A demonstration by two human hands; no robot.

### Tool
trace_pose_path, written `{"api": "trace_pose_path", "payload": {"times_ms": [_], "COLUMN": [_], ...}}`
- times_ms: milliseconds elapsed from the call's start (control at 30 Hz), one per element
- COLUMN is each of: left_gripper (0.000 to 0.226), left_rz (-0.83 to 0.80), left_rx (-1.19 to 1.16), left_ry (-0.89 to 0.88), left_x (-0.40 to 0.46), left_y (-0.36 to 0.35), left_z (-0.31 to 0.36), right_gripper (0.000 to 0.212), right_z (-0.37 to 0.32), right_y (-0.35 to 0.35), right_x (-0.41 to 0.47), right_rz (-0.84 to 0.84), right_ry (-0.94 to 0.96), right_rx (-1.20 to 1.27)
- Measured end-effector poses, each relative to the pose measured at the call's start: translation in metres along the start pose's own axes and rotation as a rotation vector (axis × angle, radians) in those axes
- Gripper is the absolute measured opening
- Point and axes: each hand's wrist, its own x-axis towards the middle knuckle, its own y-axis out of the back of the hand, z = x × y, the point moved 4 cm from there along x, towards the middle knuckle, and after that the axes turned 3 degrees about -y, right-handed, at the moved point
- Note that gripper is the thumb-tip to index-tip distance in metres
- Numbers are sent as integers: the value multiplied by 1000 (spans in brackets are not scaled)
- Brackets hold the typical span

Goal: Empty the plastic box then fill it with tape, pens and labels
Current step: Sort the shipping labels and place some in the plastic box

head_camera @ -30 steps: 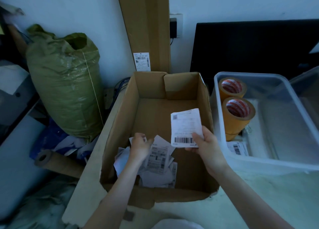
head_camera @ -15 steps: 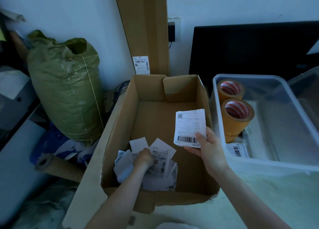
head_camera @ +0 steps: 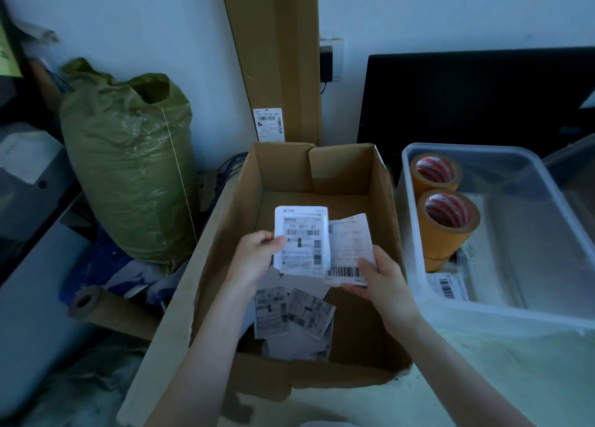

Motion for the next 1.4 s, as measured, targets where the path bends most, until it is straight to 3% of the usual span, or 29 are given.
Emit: {"api": "trace_pose_path", "payload": {"times_ms": [200,433,533,633,700,933,1100,1200,1300,1400], "left_gripper": [22,30,41,40,52,62,25,33,27,43], "left_rz": [-52,-71,-29,-248,-409,-477,-478,-491,-582,-515], "left_rx": [-41,44,400,1149,1338,1316,1352,1211,1005,844], "left_ry": [6,-44,-37,-74,-128,-106,-28,152,146,123], "left_x": [-13,-4,14,32,38,58,61,64,69,65], "left_y": [-37,-45,-34,-32,-37,-39,-31,-21,-23,-42], "left_z": [0,-17,-44,-73,-83,-98,-100,-89,-76,-85], "right_gripper": [25,20,18,19,20,20,20,20,22,24], "right_z": [-3,-3,-5,-7,-8,-8,-9,-11,-13,-15], "right_y": [-5,4,7,7,5,8,14,15,16,18], "right_x": [-6,-6,-7,-9,-9,-9,-9,-8,-9,-9], "right_rz": [-136,-76,-39,-42,-45,-33,-4,-9,-16,-6], "right_ry": [-7,-6,12,12,9,-7,-11,-18,-13,-8], "right_rx": [86,48,93,138,152,170,189,201,206,199]}}
